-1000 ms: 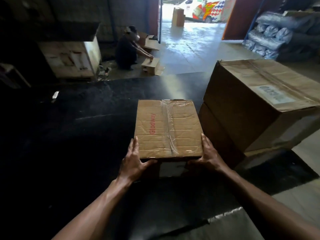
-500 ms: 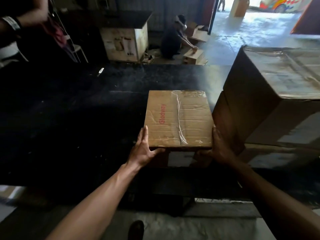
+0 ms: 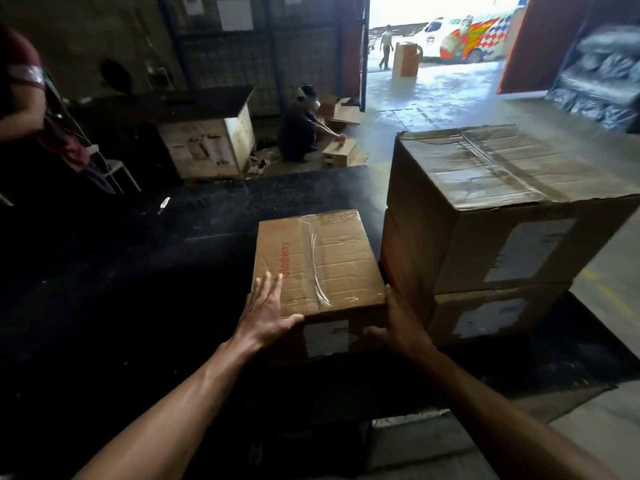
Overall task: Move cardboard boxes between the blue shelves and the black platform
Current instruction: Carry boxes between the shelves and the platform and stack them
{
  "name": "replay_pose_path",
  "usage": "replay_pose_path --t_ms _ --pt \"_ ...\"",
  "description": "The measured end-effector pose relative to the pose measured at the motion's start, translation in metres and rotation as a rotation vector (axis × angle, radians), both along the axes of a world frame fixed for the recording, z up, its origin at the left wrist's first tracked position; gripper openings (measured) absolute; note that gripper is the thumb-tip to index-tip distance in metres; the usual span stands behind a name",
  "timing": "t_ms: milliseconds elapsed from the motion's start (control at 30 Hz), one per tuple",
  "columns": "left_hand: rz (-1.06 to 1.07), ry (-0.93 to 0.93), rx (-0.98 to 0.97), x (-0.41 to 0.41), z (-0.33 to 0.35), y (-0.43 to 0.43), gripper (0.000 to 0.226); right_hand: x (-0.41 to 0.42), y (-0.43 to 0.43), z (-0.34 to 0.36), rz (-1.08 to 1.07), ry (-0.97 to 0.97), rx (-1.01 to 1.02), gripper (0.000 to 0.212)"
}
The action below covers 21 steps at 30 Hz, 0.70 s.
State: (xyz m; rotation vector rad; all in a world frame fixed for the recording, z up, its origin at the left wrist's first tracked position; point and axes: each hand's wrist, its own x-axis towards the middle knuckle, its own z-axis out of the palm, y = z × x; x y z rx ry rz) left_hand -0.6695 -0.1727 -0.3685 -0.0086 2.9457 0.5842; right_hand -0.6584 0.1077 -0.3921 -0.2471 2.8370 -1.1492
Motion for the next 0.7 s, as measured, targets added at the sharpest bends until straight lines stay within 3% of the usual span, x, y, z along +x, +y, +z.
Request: replay_pose_path --t_ms 167,300,433,533,700 --pt "-0.294 0.060 0.098 -0.004 0.036 0.066 0.086 0.043 0.033 0.019 -0.166 -0.100 0.010 0.104" --pt "-0.531 -0.061 0.069 -0.006 0.039 0.126 0.050 0.086 0.075 0.036 -0.341 -0.137 0.113 0.090" --pt "-0.836 -0.111 0.032 0.000 0.045 0.196 0.059 0.148 0.112 0.063 -0.585 -0.149 0.193 0.072" --pt "-1.057 -0.167 0.122 0.028 0.064 0.247 0.042 0.216 0.113 0.091 -0.860 -0.153 0.213 0.076" --pt "-1.376 -0.176 0.297 0.131 0.100 0.316 0.052 0.356 0.071 0.133 -1.251 -0.126 0.300 0.075"
